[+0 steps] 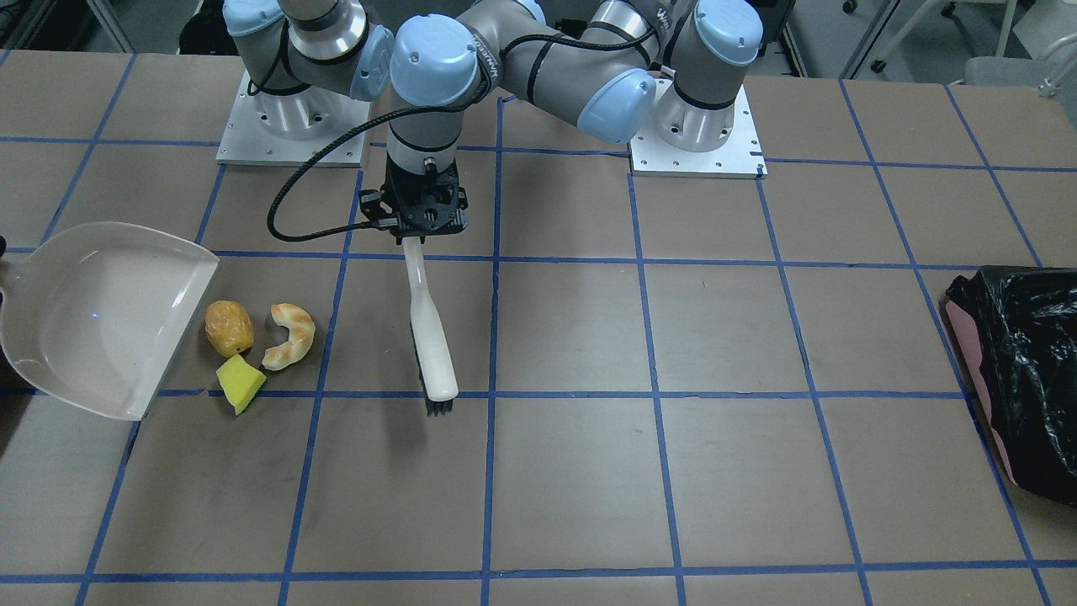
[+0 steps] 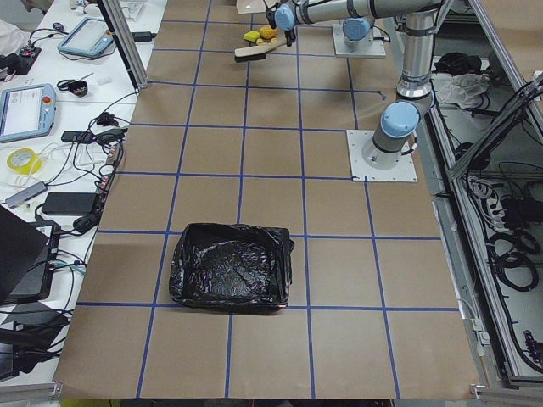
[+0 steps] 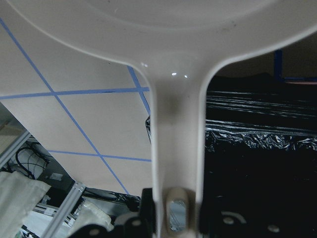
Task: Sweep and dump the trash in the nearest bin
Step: 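Place the dustpan beside the trash with the right gripper, then sweep the bread, sponge and potato into the dustpan with the left gripper's brush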
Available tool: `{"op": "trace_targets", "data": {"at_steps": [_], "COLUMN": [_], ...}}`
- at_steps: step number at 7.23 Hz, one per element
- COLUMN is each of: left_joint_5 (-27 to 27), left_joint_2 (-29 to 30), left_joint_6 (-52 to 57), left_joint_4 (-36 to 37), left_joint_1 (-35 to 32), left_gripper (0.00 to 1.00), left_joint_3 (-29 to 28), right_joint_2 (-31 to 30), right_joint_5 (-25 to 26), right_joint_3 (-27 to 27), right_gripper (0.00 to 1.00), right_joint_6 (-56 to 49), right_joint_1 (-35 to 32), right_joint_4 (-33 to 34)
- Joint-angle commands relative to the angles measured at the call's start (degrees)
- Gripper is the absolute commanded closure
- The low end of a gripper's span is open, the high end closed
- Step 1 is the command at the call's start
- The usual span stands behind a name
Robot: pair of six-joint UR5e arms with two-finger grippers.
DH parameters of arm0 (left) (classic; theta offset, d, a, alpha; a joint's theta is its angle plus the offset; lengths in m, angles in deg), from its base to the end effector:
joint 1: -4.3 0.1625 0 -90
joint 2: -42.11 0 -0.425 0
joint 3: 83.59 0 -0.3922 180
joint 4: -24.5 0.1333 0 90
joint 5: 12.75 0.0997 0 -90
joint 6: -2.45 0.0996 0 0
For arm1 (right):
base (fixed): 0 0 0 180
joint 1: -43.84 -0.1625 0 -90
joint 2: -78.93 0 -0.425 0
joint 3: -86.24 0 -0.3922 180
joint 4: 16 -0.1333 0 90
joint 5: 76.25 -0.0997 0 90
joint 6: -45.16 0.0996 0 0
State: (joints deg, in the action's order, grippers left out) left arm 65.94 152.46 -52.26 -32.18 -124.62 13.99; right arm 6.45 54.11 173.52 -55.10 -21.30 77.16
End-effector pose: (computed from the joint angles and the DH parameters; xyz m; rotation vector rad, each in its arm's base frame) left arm -0.4976 -0.3729 0.2894 0.3897 -2.9100 -0.1174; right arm -0.1854 -0.5638 0.3732 1.7975 -2.1539 -1.0461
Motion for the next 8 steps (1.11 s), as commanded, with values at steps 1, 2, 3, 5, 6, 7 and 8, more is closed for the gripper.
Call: {"op": "trace_targets", "data": {"at_steps": [1, 2, 3, 5, 6, 7, 8], "left_joint_5": [0.1, 0.3, 0.5, 0.9, 0.9, 0.9, 0.9], "left_joint_2": [3.7, 5.6, 7.3, 9.8, 10.3, 11.0, 11.8], "left_joint_6": [-5.6, -7.7, -8.1, -12.7, -15.2, -16.6, -17.9], "left_joint_4": [3.4, 4.1, 4.1, 4.2, 4.2, 4.3, 5.2], "left_joint_1": [-3.3, -4.7, -5.6, -7.3, -7.6, -8.5, -9.8], "left_gripper": [1.0, 1.0, 1.0, 1.0, 1.0, 1.0, 1.0], "left_joint_3": [-2.4, -4.5, -6.7, -9.0, -9.9, -10.0, -10.0], "right_joint_2": [-1.2, -3.3, -5.5, -6.5, -6.5, -6.4, -6.1], "right_joint_5": [-0.4, -2.7, -4.4, -7.2, -9.0, -9.5, -9.6], "right_joint_3": [7.9, 13.6, 20.8, 26.7, 27.0, 27.1, 27.1], "right_gripper": [1.0, 1.0, 1.0, 1.0, 1.0, 1.0, 1.0], "right_joint_6": [-11.8, -15.3, -18.7, -23.4, -23.4, -22.9, -21.9], "right_joint_1": [3.9, 4.5, 6.2, 7.6, 7.7, 7.7, 7.7], "right_joint_4": [16.0, 23.9, 35.1, 46.2, 46.5, 46.7, 46.9]}}
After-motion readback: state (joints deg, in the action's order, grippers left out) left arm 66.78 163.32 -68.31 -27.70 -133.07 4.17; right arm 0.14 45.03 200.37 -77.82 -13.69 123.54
